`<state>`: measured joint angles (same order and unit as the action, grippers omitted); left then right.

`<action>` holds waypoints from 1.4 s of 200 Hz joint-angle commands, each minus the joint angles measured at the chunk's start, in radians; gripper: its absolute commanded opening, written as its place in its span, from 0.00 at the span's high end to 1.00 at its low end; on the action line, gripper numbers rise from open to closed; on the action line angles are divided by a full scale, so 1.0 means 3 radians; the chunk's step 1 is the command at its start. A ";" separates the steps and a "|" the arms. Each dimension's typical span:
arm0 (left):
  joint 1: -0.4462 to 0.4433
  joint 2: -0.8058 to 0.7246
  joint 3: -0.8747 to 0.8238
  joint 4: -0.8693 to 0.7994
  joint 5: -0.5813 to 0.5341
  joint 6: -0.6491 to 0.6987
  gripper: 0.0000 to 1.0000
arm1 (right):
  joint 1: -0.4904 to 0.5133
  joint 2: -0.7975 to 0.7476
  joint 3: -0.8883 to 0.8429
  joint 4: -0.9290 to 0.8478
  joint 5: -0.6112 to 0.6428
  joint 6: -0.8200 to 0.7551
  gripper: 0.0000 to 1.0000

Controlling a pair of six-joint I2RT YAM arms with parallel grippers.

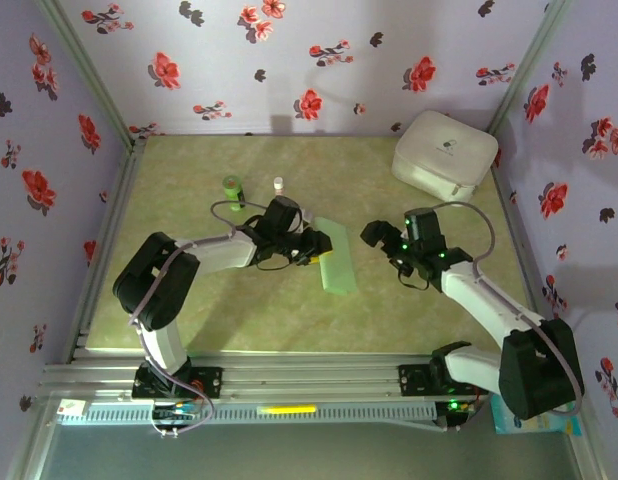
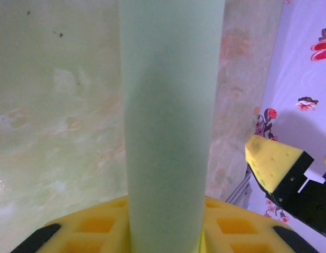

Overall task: Fold a paper plane with a square sheet of paper (pick it up from the middle)
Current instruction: First fold the square sheet of paper in half at the center of the table, then hold the square sheet of paper at the center of the table.

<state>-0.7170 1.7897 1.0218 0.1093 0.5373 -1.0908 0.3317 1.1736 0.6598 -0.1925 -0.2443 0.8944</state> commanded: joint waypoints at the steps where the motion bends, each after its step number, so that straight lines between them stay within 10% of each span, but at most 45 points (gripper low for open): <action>1: 0.0017 0.0038 -0.0041 0.0131 0.0096 -0.0073 0.69 | -0.0022 0.0043 0.0075 0.0204 -0.0134 0.0102 0.01; 193: 0.0033 0.0027 0.0339 -0.1561 -0.1013 0.0681 0.42 | 0.0223 0.0924 0.0235 0.0662 -0.0745 0.0164 0.10; 280: 0.0053 -0.0050 0.0327 -0.1739 -0.1163 0.0734 0.49 | 0.0333 0.1097 0.0298 0.0725 -0.0767 0.0204 0.11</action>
<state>-0.7082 1.7996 1.0996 -0.3614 0.2222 -0.8974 0.4171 1.4868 0.7177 0.0044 -0.4580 0.9440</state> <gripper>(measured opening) 0.525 0.894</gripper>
